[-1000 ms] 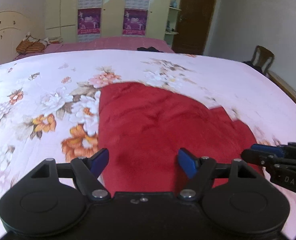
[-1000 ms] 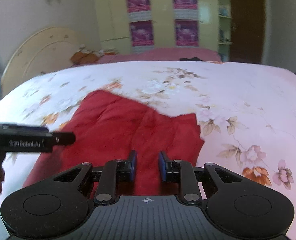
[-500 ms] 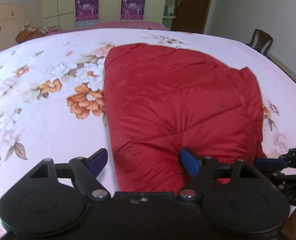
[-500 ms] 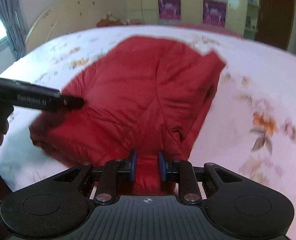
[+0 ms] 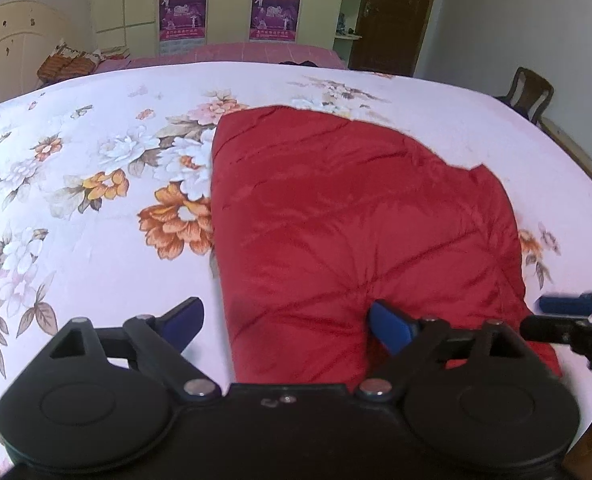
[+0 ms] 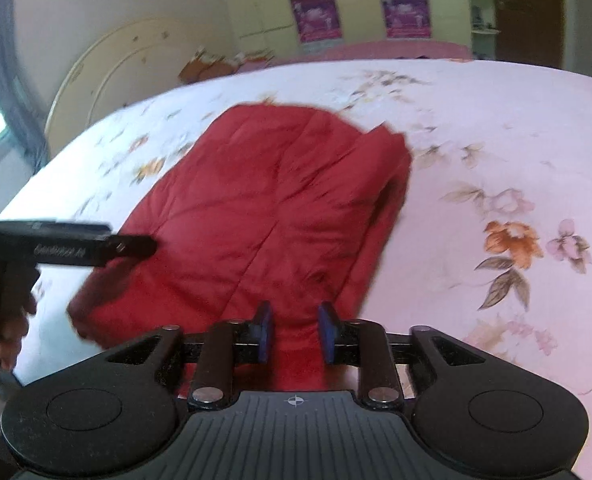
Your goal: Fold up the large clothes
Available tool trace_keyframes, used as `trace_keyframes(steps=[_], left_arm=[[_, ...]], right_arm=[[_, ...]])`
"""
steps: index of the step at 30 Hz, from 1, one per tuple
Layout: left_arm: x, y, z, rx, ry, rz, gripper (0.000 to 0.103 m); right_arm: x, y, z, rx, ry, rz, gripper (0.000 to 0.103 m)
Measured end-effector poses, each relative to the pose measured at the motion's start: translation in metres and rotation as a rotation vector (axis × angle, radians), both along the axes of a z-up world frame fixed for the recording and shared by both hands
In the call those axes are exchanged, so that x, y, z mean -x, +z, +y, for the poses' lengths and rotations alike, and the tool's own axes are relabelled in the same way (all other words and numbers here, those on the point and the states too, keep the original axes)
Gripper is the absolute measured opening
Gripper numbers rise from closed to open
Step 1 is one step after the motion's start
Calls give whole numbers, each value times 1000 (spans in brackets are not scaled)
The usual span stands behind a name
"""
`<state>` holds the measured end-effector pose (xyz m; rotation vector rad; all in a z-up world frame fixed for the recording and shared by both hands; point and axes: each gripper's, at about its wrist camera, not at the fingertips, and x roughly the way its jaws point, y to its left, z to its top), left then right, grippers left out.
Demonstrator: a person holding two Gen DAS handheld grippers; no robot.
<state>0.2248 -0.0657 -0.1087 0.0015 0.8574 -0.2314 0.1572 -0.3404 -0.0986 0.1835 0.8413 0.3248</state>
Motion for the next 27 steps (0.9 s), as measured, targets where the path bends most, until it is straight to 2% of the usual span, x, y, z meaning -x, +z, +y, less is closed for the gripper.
trace_keyframes(steps=[1, 5, 13, 19, 23, 25, 27], left_arm=[[-3, 1, 0, 9, 4, 3, 91], [-16, 1, 1, 52, 26, 20, 92], [-44, -13, 5, 150, 34, 77, 97], [-54, -26, 12, 236, 51, 130, 92], [-51, -24, 12, 242, 54, 124, 82], [-49, -20, 10, 236, 57, 117, 77], [-47, -15, 9, 227, 63, 101, 73]], right_arm=[[-2, 2, -3, -1, -21, -19, 95], [-20, 5, -13, -52, -56, -21, 95], [-77, -21, -31, -244, -118, 102, 95], [-103, -53, -34, -424, -129, 207, 94], [-109, -58, -35, -475, -96, 235, 60], [-110, -59, -36, -509, -81, 254, 49], [-110, -55, -37, -522, -73, 258, 42]])
